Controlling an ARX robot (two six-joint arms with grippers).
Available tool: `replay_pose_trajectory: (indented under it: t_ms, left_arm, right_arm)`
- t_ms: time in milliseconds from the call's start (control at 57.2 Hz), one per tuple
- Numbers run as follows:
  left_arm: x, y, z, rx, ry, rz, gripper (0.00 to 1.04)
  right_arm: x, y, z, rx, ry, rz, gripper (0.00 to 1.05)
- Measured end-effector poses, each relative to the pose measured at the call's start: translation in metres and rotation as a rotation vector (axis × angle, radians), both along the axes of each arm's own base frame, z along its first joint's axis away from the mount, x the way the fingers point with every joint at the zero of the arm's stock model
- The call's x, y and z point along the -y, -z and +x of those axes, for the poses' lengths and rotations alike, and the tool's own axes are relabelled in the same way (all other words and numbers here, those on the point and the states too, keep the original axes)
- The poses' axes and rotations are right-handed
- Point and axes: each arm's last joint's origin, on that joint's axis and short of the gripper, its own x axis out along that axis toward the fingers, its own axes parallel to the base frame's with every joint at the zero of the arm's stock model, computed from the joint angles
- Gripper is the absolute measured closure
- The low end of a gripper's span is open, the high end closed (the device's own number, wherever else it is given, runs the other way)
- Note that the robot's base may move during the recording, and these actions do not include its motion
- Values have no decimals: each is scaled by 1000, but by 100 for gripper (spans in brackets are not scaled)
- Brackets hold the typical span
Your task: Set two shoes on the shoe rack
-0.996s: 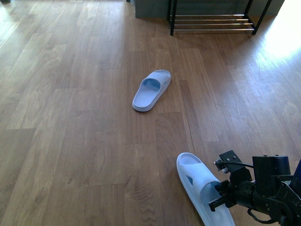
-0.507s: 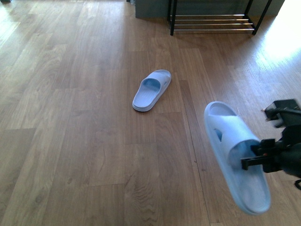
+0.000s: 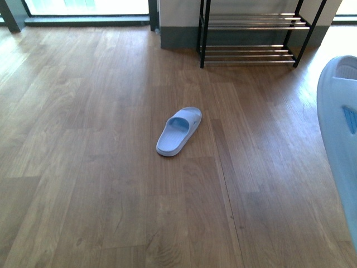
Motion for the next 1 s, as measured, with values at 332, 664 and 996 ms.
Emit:
replay_pose_trajectory:
  t_ms: [332,664,996]
  left_arm:
    - [0,0,0,0,0,0,9]
    - [0,0,0,0,-2,0,9]
    - [0,0,0,0,1,0,9]
  right_arm:
    - [0,-5,-1,32,13,16,103]
    - [0,-5,-1,33,11,18,103]
    - [0,-5,-1,31,15,18,103]
